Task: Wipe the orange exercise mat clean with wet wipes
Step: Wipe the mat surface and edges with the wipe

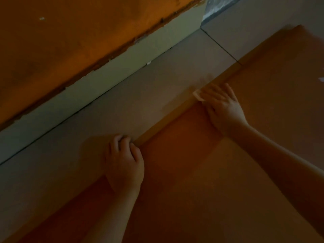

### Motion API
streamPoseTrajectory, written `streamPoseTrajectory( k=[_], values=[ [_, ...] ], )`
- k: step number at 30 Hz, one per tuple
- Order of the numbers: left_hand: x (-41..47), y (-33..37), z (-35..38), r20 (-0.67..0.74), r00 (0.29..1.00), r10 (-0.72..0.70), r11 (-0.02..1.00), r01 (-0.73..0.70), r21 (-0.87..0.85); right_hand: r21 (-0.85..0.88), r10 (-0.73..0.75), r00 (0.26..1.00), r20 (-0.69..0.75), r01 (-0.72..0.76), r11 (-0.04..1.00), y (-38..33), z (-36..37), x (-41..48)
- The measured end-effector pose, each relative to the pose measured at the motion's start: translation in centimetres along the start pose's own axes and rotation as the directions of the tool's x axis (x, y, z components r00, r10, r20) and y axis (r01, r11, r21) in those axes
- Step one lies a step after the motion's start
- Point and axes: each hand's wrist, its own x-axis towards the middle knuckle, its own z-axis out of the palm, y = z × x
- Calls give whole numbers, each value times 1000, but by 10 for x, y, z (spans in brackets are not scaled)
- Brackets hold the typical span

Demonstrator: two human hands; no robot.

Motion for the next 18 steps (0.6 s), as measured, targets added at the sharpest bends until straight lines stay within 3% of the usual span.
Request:
streamPoseTrajectory(
  k=[3, 13, 18],
  values=[
    [-1, 0, 0, -8, 1000, -6, 1000, 6, 9, 70, 137, 985, -105, -130, 989, -5, 8, -3],
    [-1, 7, -4, 27, 997, -74, 996, 73, 51, 98, 133, 986, -99, -123, 988, -6, 4, -4],
    [25, 55, 10, 60, 993, -101, 991, 106, -86, 110, 133, 985, -113, -120, 987, -5, 3, -2]
  ],
)
